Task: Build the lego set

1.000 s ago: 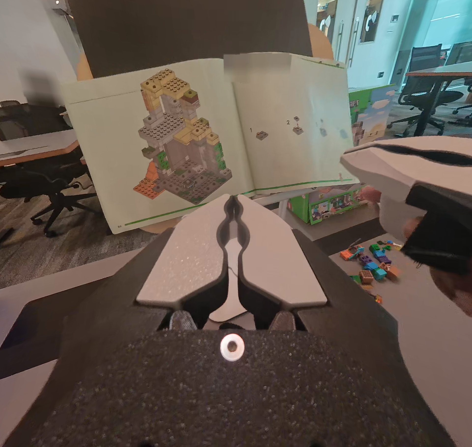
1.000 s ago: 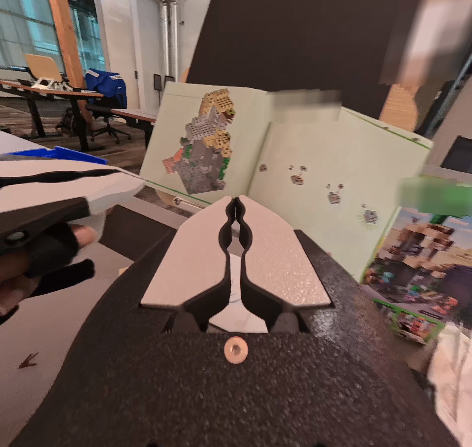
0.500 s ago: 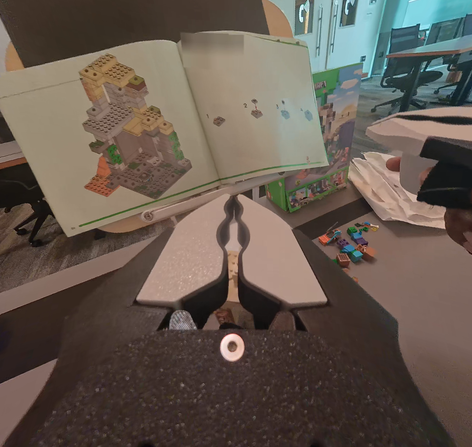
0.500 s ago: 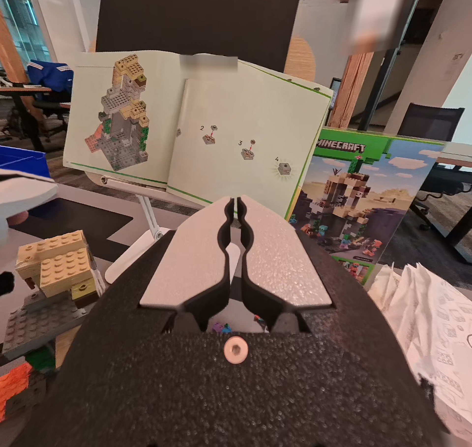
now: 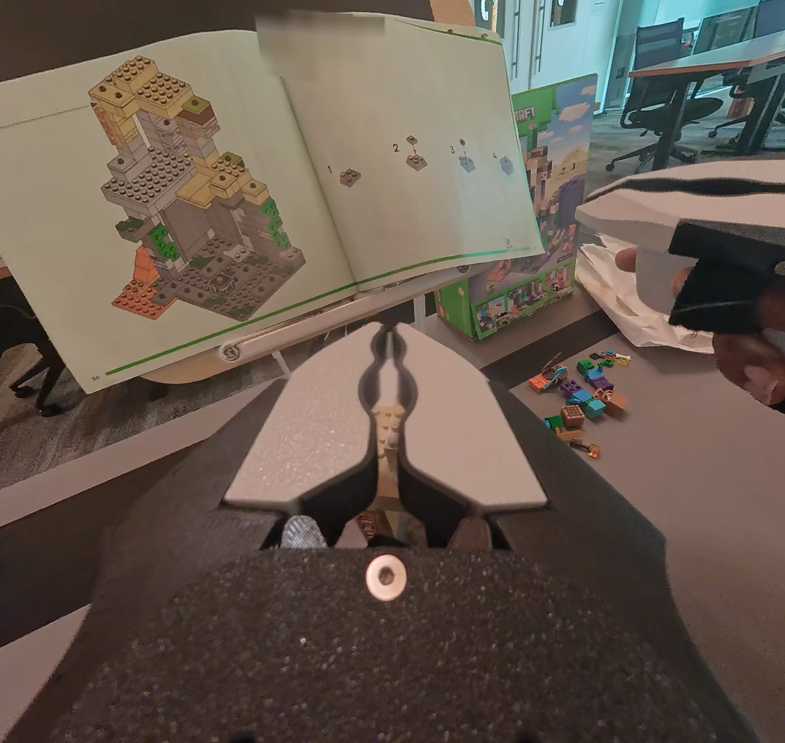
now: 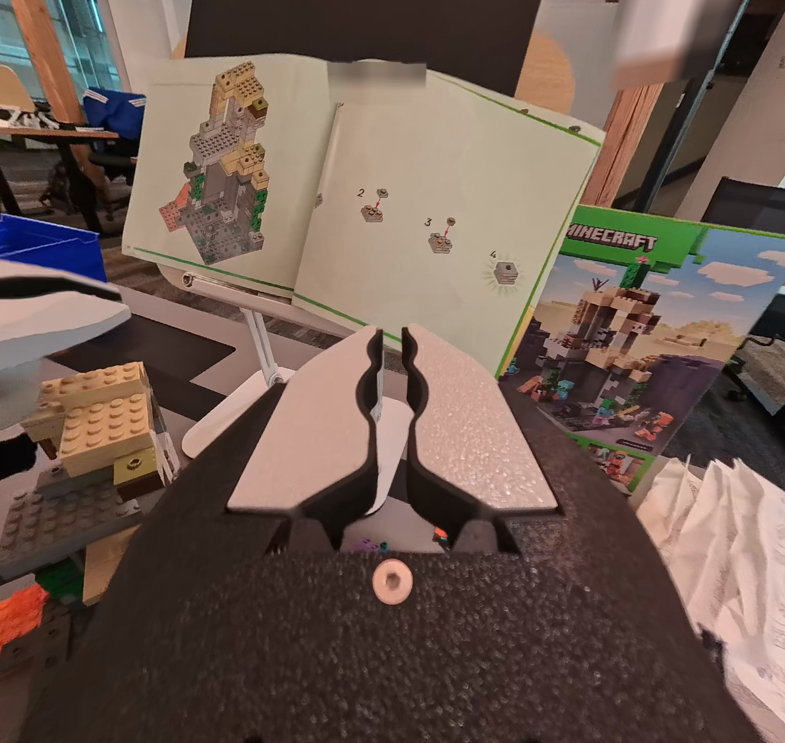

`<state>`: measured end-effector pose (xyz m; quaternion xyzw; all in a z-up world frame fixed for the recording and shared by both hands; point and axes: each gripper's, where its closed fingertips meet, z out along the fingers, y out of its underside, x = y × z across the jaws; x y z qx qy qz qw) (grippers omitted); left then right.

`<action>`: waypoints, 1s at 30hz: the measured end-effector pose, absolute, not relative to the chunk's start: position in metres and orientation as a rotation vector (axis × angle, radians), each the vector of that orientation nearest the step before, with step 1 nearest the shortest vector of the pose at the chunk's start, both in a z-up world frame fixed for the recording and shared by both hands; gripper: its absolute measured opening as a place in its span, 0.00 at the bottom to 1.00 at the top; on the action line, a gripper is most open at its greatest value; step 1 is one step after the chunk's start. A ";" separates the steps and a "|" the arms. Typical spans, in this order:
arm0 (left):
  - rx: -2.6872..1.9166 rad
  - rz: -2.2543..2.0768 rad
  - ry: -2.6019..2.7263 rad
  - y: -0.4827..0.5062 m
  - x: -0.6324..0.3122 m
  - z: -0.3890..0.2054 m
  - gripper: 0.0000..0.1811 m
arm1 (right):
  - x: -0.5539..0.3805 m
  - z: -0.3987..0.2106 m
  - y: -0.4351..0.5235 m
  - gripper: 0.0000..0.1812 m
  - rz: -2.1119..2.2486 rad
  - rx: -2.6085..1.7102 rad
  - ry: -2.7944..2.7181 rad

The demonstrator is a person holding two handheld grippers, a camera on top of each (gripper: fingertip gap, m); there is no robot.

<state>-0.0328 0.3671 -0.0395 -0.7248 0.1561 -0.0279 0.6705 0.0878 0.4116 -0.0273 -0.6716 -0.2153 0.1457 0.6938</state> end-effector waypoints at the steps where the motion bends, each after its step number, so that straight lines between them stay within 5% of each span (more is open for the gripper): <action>1: -1.637 -0.070 0.348 0.368 -0.034 -0.040 0.07 | 0.086 -0.030 0.412 0.05 0.324 -1.503 -0.490; 30: -1.623 -0.124 0.327 0.363 -0.033 -0.029 0.00 | 0.085 -0.045 0.421 0.05 0.268 -1.471 -0.492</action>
